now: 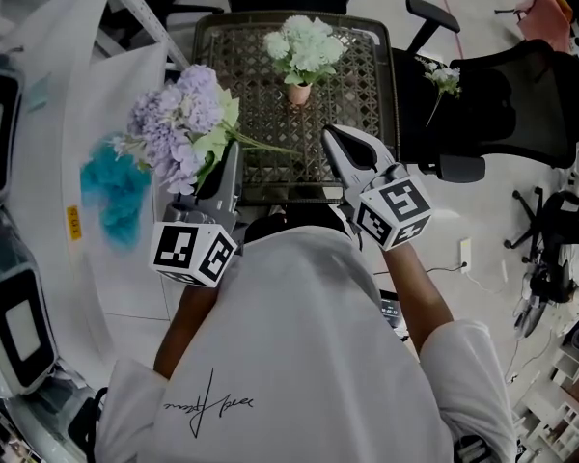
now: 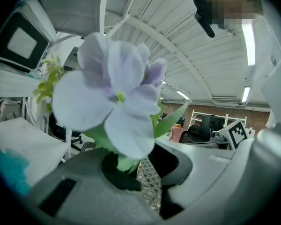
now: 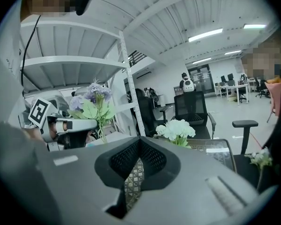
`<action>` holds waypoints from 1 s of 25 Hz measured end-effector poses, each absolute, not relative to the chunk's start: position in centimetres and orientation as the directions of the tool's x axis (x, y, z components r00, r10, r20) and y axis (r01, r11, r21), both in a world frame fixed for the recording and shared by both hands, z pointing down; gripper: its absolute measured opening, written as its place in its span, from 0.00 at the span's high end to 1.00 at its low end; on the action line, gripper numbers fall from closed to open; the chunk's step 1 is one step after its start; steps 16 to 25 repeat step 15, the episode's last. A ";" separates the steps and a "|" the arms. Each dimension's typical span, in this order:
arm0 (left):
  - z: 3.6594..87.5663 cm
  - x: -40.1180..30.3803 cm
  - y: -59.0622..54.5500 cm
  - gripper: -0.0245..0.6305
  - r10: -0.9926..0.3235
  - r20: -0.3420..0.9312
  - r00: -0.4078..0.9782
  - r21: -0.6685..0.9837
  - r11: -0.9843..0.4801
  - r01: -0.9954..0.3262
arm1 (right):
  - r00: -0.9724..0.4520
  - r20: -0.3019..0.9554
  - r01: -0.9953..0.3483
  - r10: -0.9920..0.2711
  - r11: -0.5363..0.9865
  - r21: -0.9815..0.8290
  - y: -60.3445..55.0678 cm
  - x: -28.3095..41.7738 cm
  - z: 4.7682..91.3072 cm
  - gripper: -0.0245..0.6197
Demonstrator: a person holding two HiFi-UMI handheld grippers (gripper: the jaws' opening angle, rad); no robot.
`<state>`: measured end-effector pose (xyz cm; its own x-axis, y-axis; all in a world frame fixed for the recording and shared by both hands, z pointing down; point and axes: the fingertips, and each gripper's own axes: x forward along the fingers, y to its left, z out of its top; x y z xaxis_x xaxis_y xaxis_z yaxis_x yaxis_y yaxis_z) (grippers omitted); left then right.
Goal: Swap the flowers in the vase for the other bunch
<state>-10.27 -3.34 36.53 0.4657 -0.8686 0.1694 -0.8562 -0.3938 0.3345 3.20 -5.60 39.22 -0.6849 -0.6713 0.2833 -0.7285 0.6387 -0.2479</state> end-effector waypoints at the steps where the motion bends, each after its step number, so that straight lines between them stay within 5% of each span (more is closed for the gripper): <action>1: 36.5 -10.3 -3.1 0.90 -0.869 0.168 0.466 0.334 -0.395 -0.856 | -0.684 0.282 -0.730 -0.673 0.638 -0.247 -5.4 3.3 39.1 0.96; 25: 36.1 -9.1 -0.7 0.90 -0.871 0.162 0.464 0.326 -0.396 -0.858 | -0.671 0.289 -0.741 -0.683 0.624 -0.248 -3.1 5.7 38.8 0.95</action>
